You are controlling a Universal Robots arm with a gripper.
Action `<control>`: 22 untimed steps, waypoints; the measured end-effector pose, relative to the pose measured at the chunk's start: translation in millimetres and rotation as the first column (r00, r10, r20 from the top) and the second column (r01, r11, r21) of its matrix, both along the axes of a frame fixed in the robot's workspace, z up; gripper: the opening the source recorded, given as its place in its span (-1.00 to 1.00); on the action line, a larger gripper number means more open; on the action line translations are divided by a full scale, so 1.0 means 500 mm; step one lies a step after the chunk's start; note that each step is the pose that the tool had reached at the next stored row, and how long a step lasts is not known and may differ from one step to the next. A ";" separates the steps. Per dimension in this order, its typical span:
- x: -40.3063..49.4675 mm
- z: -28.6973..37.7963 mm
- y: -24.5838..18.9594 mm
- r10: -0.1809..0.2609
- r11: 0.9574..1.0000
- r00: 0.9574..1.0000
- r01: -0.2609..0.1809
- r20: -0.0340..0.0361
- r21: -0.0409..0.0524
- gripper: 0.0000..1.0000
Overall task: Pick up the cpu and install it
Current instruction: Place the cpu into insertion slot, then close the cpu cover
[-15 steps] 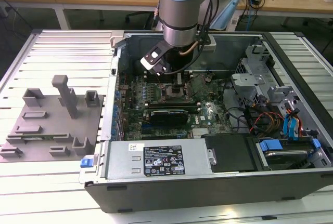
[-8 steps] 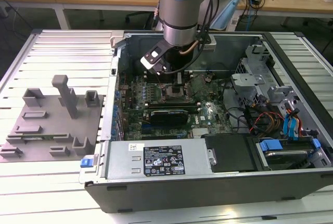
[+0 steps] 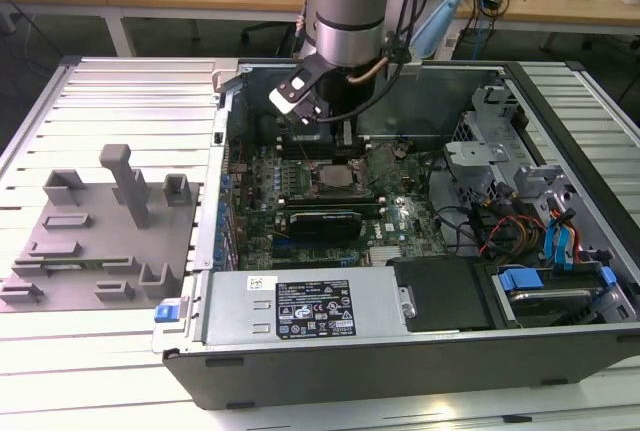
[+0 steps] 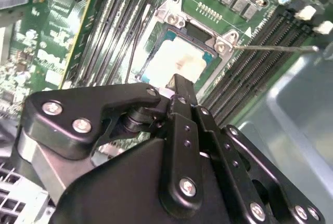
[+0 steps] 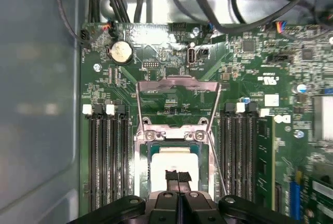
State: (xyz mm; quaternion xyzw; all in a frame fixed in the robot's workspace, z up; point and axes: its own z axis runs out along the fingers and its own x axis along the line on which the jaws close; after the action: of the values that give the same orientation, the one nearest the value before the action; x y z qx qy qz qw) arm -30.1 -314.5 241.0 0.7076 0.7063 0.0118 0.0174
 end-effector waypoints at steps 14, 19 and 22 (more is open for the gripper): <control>0.000 0.025 0.0000 0.000 1.000 1.000 0.000 0.000 -0.001 -0.79; 0.000 0.025 0.0000 0.000 1.000 1.000 0.000 0.000 -0.001 -0.79; 0.000 0.030 -0.0001 0.000 1.000 1.000 0.000 0.000 -0.001 -0.79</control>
State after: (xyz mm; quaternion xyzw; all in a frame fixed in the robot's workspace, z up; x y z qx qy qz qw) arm -30.1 -314.5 255.8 0.7075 0.7064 0.0115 0.0177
